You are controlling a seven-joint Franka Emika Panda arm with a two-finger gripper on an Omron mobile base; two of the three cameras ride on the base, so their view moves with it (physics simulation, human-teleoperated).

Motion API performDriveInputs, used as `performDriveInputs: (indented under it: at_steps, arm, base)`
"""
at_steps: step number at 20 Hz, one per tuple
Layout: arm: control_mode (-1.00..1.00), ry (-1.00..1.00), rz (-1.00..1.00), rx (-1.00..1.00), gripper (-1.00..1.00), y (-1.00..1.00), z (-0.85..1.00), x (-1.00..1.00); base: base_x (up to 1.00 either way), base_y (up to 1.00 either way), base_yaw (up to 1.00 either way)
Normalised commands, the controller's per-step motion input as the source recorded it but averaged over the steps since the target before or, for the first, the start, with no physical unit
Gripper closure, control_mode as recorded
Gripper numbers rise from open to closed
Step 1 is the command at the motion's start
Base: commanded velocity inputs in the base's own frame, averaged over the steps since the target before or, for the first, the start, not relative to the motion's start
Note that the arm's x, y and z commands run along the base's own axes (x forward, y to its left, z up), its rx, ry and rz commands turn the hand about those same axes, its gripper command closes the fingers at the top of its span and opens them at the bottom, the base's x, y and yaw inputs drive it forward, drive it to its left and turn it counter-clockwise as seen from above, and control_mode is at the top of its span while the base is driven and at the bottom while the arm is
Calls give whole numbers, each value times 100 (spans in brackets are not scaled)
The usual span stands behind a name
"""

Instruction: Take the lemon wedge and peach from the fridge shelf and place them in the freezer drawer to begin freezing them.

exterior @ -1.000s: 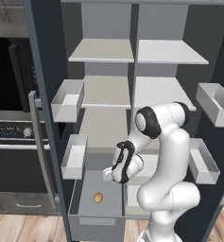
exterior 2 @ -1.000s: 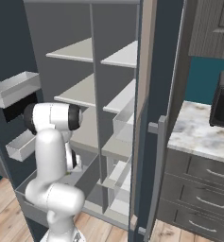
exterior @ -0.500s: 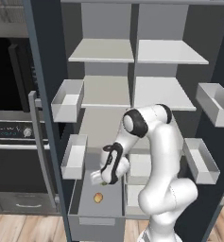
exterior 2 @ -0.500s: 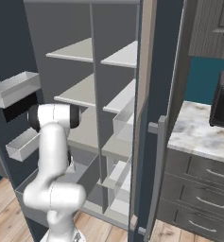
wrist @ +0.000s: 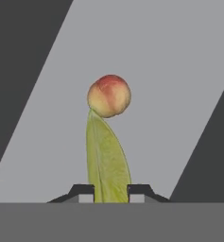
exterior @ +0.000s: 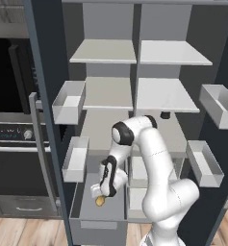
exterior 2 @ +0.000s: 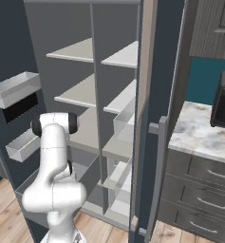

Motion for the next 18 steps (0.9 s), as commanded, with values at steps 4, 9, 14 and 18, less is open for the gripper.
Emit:
performDriveInputs:
  at_steps: [4,9,14,18]
  arm:
    - [-100,0,0,0,100,0,-61,20]
    - [-100,0,0,0,100,0,-62,19]
    - [-100,0,0,0,-100,0,-34,14]
    - [-100,0,0,0,-100,0,0,0]
  base:
    - [0,0,0]
    - [0,0,0]
    - [0,0,0]
    - [0,0,0]
